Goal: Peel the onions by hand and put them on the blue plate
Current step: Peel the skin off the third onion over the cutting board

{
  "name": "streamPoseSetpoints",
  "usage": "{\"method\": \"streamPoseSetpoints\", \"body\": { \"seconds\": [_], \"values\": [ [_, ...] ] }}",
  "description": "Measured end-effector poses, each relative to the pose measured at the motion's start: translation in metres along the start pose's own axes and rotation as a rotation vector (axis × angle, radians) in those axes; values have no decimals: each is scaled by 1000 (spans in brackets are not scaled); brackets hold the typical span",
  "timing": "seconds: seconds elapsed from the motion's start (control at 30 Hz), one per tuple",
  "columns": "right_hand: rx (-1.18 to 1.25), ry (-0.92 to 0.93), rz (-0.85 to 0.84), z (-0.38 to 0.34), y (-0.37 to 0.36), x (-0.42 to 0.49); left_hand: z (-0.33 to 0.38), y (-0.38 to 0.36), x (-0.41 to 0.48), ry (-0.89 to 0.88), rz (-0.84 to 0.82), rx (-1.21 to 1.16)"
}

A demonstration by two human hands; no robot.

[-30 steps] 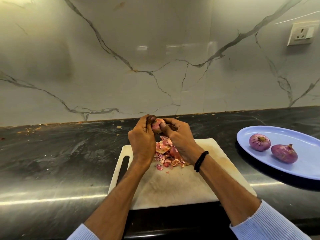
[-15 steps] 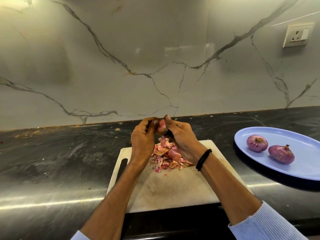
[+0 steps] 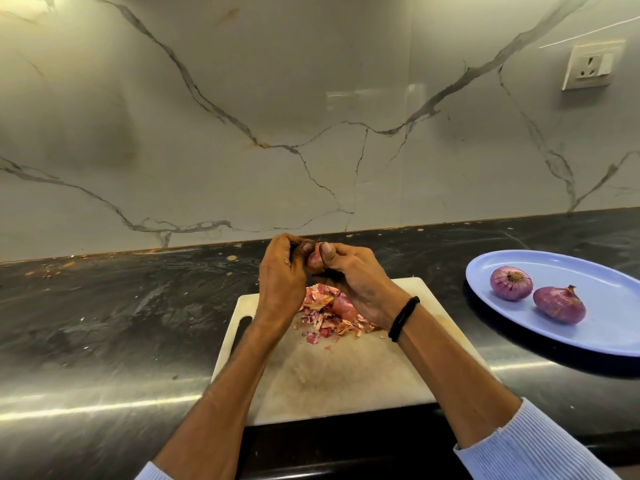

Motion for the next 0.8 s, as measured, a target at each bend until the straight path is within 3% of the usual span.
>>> {"method": "streamPoseSetpoints", "body": {
  "seconds": [0.2,0.33,0.47,0.8],
  "values": [
    [8,42,22,0,-10,-3,5,2,-4,-57,141,78],
    [-13,48,10,3,-10,-3,0,12,1,82,217,54],
    [25,54,25,-2,-10,-4,-5,15,0,171,187,-112],
    [126,66,59,-8,-1,1,-1,14,-4,142,171,-131]
  ]
}}
Point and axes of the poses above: each hand's wrist, its own x-axis towards the middle knuckle, its own y-axis out of the back of the hand, z = x × y, the point moved 5 cm from there along x, towards the middle knuckle, and after that the axes turned 9 degrees about y, right-handed, at the moved point
